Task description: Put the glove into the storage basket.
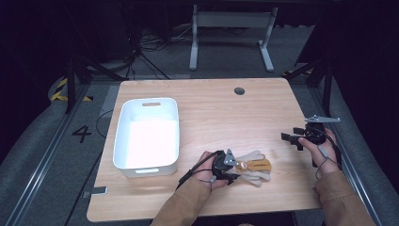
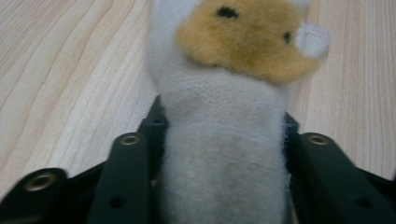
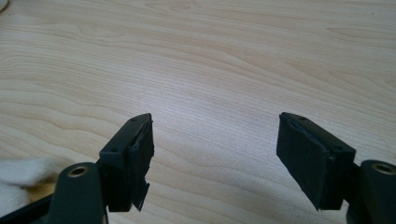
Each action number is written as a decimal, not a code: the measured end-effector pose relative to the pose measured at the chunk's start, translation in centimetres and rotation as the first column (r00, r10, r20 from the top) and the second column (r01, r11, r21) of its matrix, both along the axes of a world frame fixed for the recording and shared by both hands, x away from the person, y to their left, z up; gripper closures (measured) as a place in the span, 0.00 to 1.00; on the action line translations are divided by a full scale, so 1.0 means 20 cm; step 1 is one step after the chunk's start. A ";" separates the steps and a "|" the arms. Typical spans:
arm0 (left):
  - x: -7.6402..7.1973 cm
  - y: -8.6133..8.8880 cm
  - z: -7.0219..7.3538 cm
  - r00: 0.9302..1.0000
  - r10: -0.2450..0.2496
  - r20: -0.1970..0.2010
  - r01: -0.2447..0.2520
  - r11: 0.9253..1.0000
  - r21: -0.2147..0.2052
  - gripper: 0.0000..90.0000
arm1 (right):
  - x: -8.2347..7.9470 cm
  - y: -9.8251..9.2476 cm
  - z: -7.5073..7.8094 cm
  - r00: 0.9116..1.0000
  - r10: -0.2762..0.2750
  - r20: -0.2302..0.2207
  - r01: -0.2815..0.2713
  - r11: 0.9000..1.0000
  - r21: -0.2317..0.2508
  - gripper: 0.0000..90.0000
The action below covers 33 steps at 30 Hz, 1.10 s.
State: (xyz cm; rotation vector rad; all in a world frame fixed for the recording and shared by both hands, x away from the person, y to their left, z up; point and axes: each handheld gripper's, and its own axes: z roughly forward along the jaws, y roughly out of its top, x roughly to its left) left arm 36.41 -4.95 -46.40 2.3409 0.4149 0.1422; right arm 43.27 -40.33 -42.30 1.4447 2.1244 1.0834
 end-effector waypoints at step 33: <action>0.00 0.05 0.12 0.991 0.064 -0.114 -0.070 0.996 -0.056 0.80 | 0.00 -0.02 0.01 1.000 -0.011 0.009 0.011 1.000 0.014 0.31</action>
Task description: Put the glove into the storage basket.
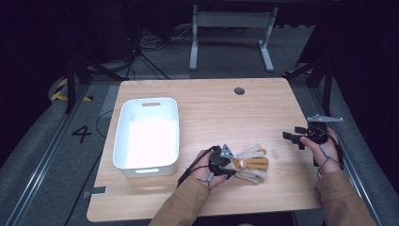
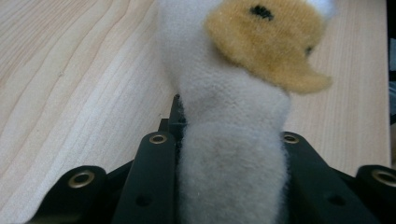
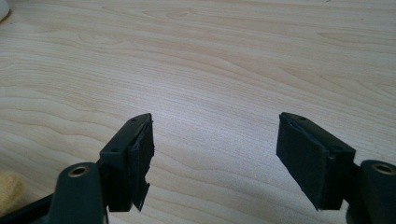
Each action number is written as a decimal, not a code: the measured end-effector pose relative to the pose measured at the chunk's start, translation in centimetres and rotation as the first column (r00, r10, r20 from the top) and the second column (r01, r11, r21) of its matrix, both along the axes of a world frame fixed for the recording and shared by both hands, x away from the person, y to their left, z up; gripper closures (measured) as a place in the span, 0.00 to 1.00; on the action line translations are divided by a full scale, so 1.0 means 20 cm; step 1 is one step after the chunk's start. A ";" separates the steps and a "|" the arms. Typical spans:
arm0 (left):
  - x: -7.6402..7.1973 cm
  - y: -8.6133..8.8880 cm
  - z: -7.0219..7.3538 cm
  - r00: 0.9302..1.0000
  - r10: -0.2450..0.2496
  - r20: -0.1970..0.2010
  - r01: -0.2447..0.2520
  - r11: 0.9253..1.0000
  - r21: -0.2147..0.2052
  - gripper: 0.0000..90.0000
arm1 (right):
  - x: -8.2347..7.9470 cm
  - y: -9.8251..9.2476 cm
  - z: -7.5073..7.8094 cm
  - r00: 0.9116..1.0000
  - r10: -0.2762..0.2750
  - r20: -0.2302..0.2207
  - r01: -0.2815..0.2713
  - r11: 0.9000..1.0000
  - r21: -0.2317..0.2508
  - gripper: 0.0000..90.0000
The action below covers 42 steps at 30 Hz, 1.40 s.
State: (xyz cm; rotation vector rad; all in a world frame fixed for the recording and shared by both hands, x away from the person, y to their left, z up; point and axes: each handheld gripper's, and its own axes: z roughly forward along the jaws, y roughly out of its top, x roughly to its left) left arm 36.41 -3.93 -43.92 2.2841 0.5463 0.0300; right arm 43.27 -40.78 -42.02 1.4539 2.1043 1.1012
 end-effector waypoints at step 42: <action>0.10 0.23 0.51 0.960 0.252 -0.125 -0.236 0.964 0.124 0.80 | 0.14 0.08 0.03 0.985 0.095 -0.142 -0.109 0.989 -0.096 0.50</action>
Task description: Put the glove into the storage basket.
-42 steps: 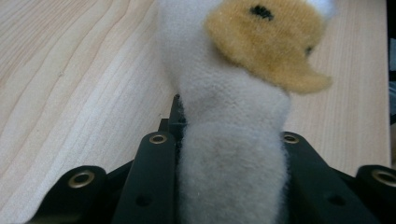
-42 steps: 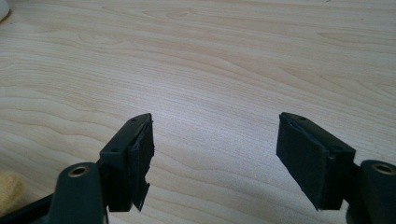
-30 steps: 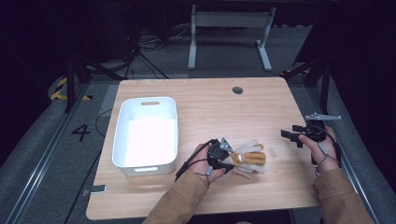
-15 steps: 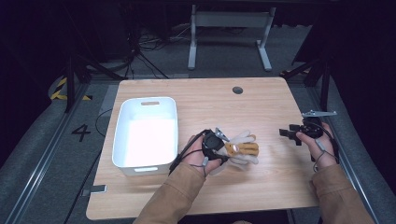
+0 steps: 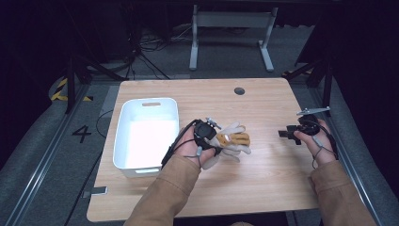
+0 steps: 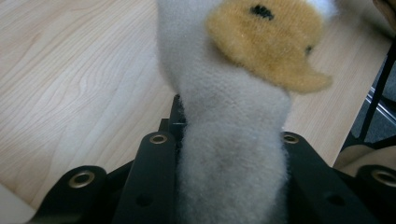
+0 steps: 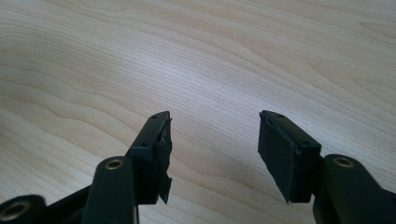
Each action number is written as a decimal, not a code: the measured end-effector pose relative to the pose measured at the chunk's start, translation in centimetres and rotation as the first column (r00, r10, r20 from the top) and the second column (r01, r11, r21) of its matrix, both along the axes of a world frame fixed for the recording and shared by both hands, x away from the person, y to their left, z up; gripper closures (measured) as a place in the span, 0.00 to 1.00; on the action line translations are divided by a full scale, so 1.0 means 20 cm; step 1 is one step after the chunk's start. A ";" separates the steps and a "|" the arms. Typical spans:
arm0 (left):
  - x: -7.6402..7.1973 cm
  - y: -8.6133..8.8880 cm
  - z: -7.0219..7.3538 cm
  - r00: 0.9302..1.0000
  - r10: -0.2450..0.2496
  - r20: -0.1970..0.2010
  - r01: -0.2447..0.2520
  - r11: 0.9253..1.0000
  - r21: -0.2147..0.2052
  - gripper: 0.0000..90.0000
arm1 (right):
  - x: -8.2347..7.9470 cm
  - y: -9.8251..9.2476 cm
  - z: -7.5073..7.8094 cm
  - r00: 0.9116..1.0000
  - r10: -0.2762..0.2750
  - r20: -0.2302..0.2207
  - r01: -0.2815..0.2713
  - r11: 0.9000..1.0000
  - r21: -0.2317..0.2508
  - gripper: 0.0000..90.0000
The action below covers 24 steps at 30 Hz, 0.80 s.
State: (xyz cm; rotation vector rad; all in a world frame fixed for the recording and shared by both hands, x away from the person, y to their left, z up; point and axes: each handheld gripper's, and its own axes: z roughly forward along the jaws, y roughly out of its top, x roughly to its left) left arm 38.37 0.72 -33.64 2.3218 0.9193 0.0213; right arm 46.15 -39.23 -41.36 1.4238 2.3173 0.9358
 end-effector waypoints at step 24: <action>0.15 0.18 0.17 0.968 0.227 -0.108 -0.223 0.973 0.054 0.80 | 0.02 0.01 0.03 0.999 0.031 -0.019 -0.031 0.999 0.012 0.50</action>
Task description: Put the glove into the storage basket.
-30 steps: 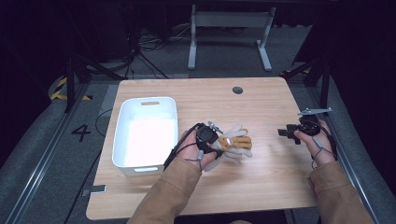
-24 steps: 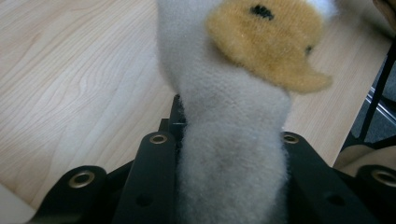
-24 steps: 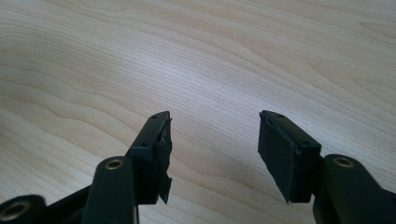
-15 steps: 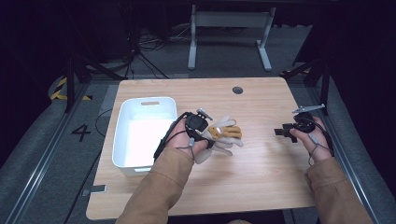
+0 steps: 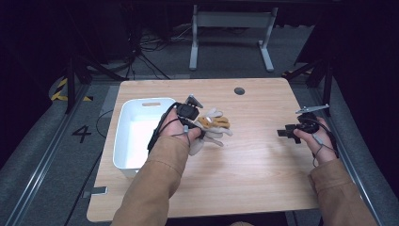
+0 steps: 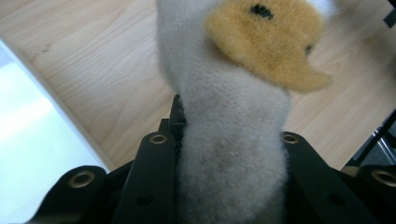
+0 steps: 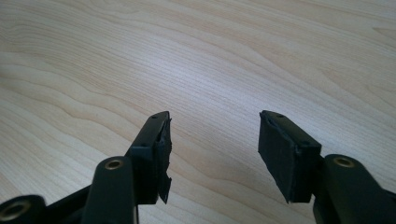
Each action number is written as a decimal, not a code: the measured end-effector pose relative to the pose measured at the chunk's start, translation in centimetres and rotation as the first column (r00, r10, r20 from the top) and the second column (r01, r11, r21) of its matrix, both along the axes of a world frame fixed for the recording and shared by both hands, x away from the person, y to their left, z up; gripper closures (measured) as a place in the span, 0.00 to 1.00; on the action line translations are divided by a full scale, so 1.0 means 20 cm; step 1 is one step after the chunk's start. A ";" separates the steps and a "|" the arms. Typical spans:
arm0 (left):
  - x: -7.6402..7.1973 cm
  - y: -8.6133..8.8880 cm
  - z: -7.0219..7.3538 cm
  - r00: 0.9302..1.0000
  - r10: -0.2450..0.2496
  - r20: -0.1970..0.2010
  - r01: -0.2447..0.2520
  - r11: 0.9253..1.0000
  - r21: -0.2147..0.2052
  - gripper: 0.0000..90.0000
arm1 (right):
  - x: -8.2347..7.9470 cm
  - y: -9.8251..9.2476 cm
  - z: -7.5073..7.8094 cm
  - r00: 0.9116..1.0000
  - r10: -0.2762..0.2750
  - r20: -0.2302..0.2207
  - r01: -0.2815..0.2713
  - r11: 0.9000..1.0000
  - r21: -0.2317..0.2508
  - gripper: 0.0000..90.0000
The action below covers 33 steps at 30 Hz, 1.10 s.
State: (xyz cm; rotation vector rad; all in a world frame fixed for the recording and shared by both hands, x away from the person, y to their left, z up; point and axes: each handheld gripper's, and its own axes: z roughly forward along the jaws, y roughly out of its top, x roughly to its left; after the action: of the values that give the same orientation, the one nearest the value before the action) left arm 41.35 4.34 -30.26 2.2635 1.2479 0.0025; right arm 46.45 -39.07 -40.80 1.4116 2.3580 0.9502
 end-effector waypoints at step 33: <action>0.12 0.16 0.15 0.917 0.399 -0.018 -0.398 0.917 0.018 0.80 | -0.03 -0.05 -0.02 1.000 -0.012 -0.022 0.012 1.000 0.011 0.49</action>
State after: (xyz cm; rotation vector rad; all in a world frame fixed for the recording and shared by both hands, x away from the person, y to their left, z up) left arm 43.69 7.48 -27.22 1.9842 1.7046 0.1387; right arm 45.86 -40.01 -41.11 1.4458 2.3603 0.9515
